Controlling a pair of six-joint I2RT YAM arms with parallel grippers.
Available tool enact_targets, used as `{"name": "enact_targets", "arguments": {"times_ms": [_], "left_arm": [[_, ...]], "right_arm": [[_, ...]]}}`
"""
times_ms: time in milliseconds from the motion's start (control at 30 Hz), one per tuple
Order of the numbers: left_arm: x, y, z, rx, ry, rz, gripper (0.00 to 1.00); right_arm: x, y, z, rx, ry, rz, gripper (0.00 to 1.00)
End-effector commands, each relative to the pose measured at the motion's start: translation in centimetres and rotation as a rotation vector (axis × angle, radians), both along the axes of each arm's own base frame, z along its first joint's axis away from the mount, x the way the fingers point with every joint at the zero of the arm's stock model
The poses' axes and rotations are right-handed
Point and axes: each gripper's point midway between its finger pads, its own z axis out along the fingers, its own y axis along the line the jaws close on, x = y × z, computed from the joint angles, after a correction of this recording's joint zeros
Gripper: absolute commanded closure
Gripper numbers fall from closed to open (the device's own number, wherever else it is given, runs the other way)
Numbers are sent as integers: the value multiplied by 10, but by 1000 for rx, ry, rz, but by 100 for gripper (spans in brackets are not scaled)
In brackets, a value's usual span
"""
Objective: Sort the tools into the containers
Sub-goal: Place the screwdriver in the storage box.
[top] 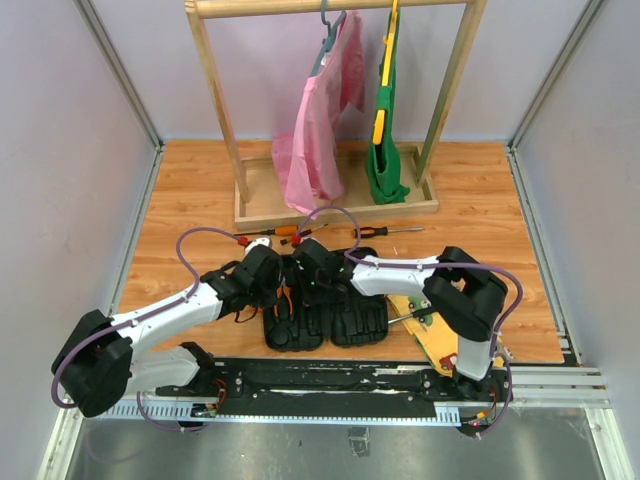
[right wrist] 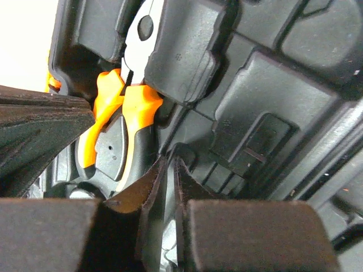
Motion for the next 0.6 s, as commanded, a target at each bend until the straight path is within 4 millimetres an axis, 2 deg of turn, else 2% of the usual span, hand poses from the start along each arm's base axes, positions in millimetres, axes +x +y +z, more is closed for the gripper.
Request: {"name": "enact_targets", "arguments": {"times_ms": [0, 133, 300, 467, 567], "left_arm": [[-7, 2, -8, 20, 31, -5, 95], [-7, 2, -8, 21, 29, -5, 95], [-8, 4, -7, 22, 26, -4, 95], [-8, 4, -6, 21, 24, -4, 95], [-9, 4, -6, 20, 24, -5, 95]], "right_arm": [[7, -11, 11, -22, -70, -29, 87], [13, -3, 37, 79, -132, -36, 79], [8, 16, 52, 188, -116, 0, 77], [5, 33, 46, 226, -70, 31, 77], [5, 32, 37, 188, -50, 24, 77]]}}
